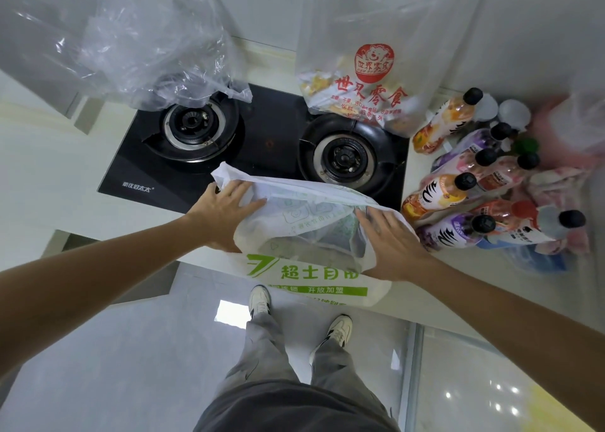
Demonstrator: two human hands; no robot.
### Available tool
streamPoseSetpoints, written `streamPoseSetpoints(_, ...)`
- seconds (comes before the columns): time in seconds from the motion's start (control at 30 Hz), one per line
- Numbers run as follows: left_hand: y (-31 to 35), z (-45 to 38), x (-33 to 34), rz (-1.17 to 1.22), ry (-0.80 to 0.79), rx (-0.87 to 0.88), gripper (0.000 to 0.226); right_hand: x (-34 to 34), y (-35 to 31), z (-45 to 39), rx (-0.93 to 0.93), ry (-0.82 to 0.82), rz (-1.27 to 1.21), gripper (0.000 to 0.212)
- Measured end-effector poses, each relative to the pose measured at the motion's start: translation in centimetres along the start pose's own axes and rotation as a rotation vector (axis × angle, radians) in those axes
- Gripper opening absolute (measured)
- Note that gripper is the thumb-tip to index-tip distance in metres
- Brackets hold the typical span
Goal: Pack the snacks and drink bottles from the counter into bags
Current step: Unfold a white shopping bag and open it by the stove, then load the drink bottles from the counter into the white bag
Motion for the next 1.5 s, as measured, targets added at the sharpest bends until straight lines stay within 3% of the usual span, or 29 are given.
streamPoseSetpoints(0.2, 2.4, 0.7, 1.8, 0.007, 0.031, -0.031, 0.139, 2.1, -0.7, 0.6, 0.062, -0.012, 0.052, 0.144)
streamPoseSetpoints(0.4, 3.8, 1.0, 2.5, -0.004, 0.088, -0.076, 0.134, 2.5, -0.8, 1.1, 0.146, -0.002, 0.136, 0.140)
streamPoseSetpoints(0.5, 4.4, 1.3, 2.0, -0.025, 0.123, -0.039, 0.126, 2.1, -1.5, 1.2, 0.107, -0.007, 0.175, 0.124)
streamPoseSetpoints(0.6, 4.9, 2.4, 0.5, -0.071, 0.255, 0.054, 0.113, 0.7, -2.7, 1.6, 0.004, 0.108, 0.120, 0.094)
streamPoseSetpoints(0.7, 6.3, 2.7, 0.5, -0.062, 0.331, 0.274, 0.095, 0.7, -4.5, 2.2, -0.211, 0.258, 0.070, 0.058)
streamPoseSetpoints(0.77, 7.4, 2.4, 1.3, -0.066, 0.288, 0.407, 0.088, 1.4, -4.9, 2.1, -0.281, 0.247, 0.044, 0.052)
streamPoseSetpoints(0.87, 8.2, 1.6, 2.4, -0.032, 0.163, 0.449, 0.089, 2.0, -4.4, 1.5, -0.234, 0.125, -0.008, 0.066)
streamPoseSetpoints(1.03, 7.6, 0.3, 2.8, 0.016, 0.070, 0.266, 0.110, 2.6, -3.1, 1.0, -0.106, -0.040, -0.018, 0.112)
streamPoseSetpoints(1.17, 7.4, 0.1, 2.2, 0.049, 0.061, 0.252, 0.109, 2.8, -2.5, 0.8, -0.083, -0.109, -0.011, 0.120)
streamPoseSetpoints(1.3, 7.2, 0.4, 1.4, 0.053, 0.093, 0.263, 0.102, 1.5, -3.1, 0.8, -0.167, -0.041, -0.025, 0.102)
streamPoseSetpoints(1.5, 7.0, 2.1, -1.5, 0.086, 0.211, 0.294, 0.077, -2.4, -4.2, 2.1, -0.194, 0.190, -0.131, 0.053)
Point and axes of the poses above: each hand's wrist, its own z-axis away from the middle knuckle, its own x-axis out of the palm, y = z × x, the point moved 8 cm from there along -z, towards the middle knuckle, and after that the axes turned 3 degrees about -y, right-handed, at the moved point
